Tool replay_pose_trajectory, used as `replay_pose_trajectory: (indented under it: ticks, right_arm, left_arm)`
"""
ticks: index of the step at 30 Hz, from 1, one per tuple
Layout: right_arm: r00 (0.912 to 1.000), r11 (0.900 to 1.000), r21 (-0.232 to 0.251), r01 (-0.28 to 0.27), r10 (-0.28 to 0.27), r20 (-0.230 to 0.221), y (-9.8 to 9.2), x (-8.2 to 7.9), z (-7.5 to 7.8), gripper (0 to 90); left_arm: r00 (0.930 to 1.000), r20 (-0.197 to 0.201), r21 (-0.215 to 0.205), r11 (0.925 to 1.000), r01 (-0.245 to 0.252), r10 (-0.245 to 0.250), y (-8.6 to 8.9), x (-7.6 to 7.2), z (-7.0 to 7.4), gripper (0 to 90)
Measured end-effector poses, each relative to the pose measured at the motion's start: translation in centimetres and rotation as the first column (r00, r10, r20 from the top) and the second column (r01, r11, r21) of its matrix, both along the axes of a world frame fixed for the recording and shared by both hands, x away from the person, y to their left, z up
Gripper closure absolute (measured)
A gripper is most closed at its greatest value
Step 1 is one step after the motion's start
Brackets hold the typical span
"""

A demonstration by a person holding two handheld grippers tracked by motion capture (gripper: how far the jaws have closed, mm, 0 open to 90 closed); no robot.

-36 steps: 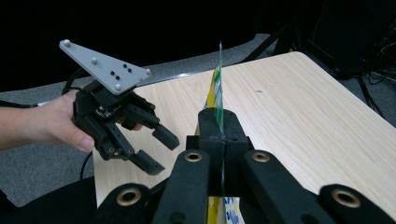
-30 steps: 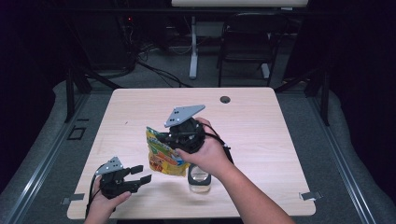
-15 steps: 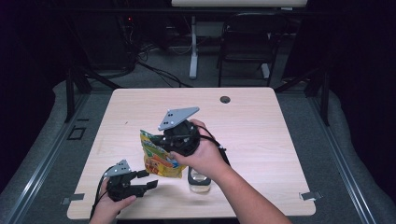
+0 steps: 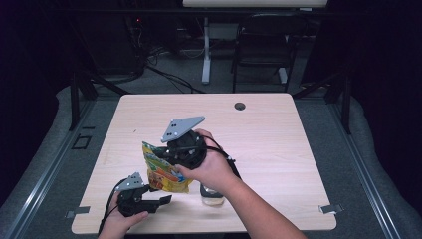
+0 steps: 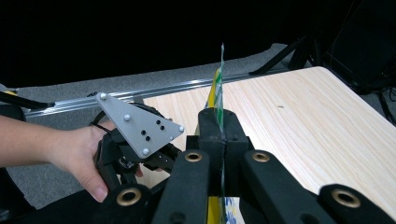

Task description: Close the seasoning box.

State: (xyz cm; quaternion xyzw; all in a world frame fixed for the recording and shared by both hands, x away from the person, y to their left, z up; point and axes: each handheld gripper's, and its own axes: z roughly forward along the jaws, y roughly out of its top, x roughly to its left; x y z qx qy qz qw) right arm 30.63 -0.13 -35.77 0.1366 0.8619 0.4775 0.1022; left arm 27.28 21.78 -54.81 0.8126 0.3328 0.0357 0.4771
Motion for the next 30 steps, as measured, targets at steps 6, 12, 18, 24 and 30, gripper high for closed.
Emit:
replay_pose_trajectory:
  ticks: [6,12,18,24,30]
  right_arm:
    - [1.0,1.0,-0.006,-0.003,0.003,-0.001,0.1,-0.1,-0.2,90.0]
    - [1.0,1.0,0.0,-0.008,0.008,-0.004,0.0,0.0,-0.3,90.0]
    - [1.0,1.0,0.004,-0.002,0.002,-0.001,-0.3,0.2,-0.4,90.0]
    - [1.0,1.0,0.009,0.002,-0.002,-0.007,-0.8,0.3,-0.6,90.0]
    - [1.0,1.0,-0.006,0.003,-0.003,-0.001,-1.2,0.4,-0.7,90.0]
  left_arm:
    - [1.0,0.003,-0.007,1.0,-0.008,0.008,0.1,-0.1,0.2,40.2]
    - [0.9998,0.002,-0.006,0.9998,-0.019,0.019,0.2,-0.1,0.3,41.1]
    - [0.9997,0.003,-0.002,0.9997,-0.023,0.023,0.3,-0.1,0.4,42.0]
    - [0.9997,0.0,-0.009,0.9997,-0.025,0.025,0.4,-0.1,0.4,44.3]
    - [0.9996,0.0,-0.014,0.9995,-0.029,0.029,0.6,-0.2,0.5,47.6]
